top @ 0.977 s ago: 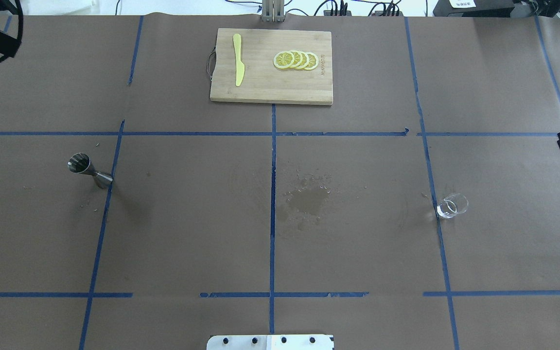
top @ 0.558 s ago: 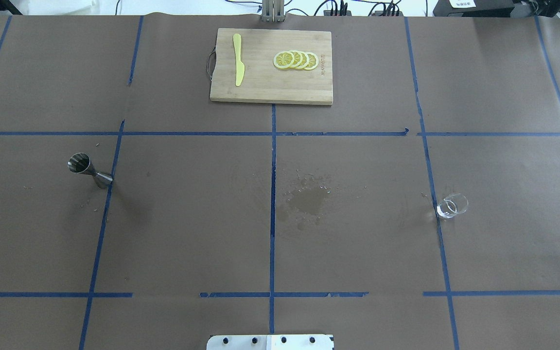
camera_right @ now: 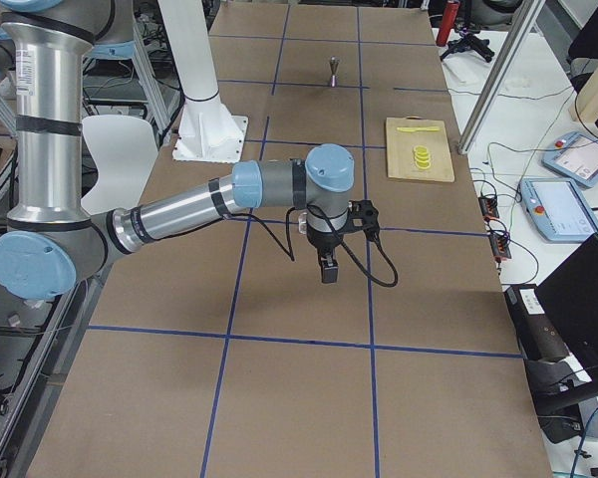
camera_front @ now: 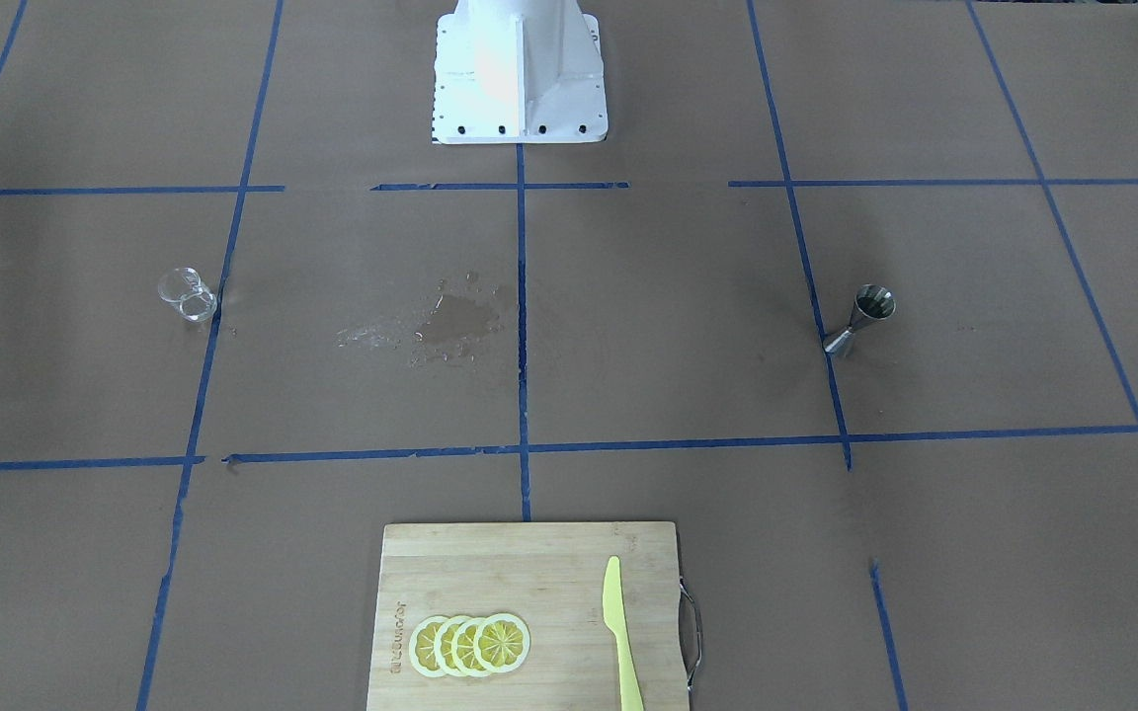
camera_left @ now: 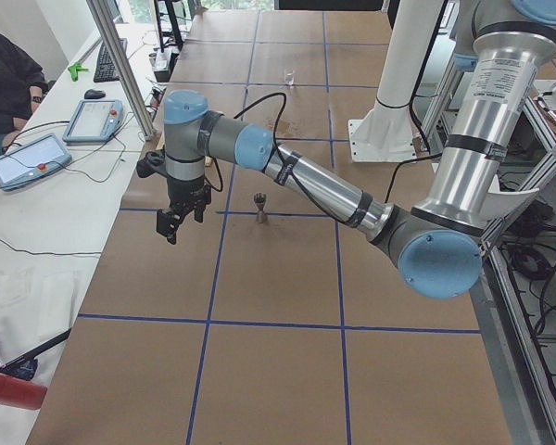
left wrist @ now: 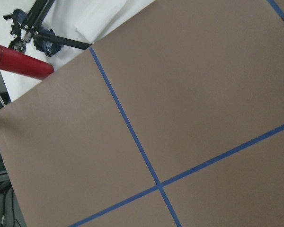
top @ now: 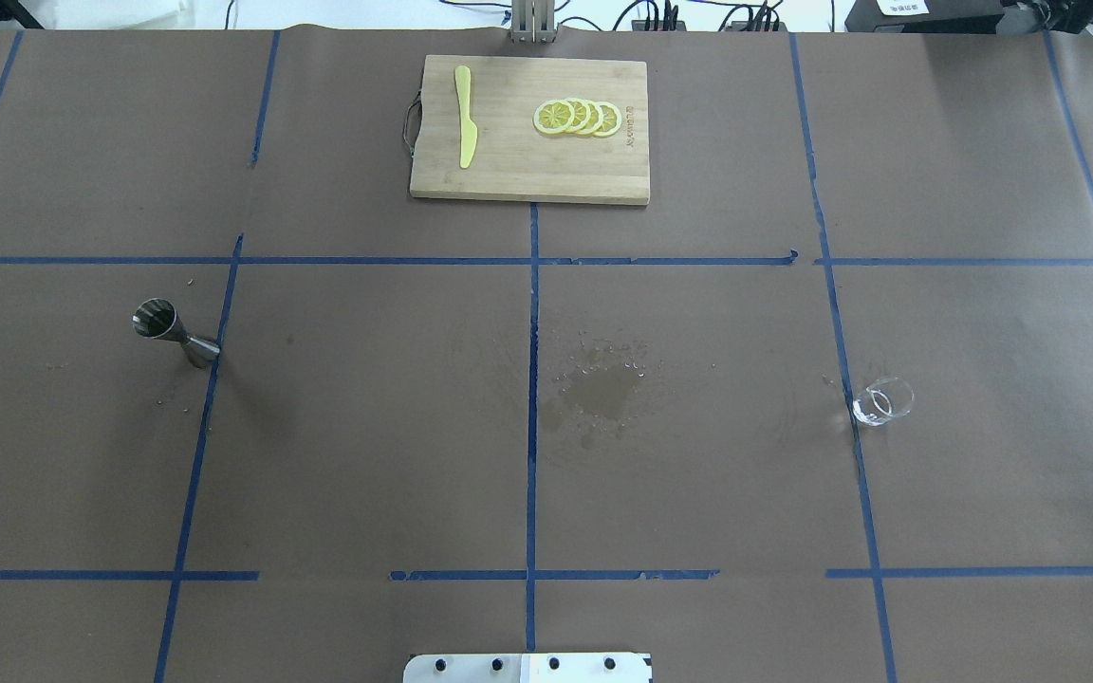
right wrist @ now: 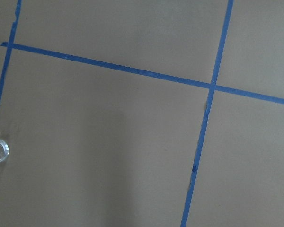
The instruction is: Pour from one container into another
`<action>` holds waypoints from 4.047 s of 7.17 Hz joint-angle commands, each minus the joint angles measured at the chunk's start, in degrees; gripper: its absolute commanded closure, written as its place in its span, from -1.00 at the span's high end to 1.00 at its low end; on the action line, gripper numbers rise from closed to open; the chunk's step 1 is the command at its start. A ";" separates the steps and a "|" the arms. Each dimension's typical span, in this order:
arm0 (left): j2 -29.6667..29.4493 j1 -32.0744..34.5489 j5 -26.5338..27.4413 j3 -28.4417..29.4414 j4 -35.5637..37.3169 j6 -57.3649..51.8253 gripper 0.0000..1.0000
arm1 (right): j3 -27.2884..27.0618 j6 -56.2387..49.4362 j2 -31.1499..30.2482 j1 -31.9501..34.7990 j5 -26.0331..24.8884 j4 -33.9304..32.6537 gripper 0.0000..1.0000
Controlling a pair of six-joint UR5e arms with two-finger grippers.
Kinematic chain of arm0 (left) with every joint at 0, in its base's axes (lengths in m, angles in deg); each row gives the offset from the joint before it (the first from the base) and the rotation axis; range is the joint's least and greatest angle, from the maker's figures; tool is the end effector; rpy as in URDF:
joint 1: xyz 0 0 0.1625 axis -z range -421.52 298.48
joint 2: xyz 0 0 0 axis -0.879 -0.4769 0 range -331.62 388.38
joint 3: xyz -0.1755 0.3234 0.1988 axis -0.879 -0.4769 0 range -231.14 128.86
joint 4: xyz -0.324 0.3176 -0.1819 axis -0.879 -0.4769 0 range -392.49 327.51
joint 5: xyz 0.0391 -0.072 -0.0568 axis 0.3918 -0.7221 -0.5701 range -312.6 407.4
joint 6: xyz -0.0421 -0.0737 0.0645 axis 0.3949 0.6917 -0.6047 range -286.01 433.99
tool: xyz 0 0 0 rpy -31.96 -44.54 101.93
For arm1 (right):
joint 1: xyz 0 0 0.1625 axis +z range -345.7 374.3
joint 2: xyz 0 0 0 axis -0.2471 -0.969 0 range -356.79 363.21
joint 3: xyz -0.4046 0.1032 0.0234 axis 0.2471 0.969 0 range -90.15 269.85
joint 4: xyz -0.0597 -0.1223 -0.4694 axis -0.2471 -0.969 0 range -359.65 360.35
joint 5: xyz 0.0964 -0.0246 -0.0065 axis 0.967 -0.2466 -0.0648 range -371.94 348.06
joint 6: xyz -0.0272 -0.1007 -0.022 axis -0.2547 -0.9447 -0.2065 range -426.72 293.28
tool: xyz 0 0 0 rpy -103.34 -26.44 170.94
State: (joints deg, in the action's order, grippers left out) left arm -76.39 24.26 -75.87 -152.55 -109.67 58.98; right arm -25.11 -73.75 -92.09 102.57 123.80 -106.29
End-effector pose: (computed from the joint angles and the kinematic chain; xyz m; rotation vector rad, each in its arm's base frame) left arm -0.0271 -0.6500 0.4231 0.2819 0.5577 0.3924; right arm 0.0415 -0.5091 0.4899 0.0866 -0.7960 -0.1656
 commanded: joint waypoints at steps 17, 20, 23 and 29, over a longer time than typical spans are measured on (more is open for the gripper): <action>18.37 3.70 -9.89 6.32 -14.14 -0.29 1.00 | 16.96 -0.27 -2.26 2.17 1.63 11.19 1.00; 18.37 3.70 -9.63 6.49 -14.22 -0.02 1.00 | 16.52 0.08 -1.91 4.46 1.72 11.19 1.00; 18.46 3.70 -9.54 6.75 -18.05 7.33 1.00 | 16.35 5.85 -1.12 4.55 1.63 13.02 1.00; 17.67 3.61 -9.72 7.11 -23.63 15.71 1.00 | 16.87 13.71 -1.38 4.55 1.27 20.16 1.00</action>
State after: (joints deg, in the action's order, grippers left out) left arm -58.36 27.90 -85.57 -145.44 -133.45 74.38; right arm -8.20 -60.09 -93.53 107.12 125.01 -86.23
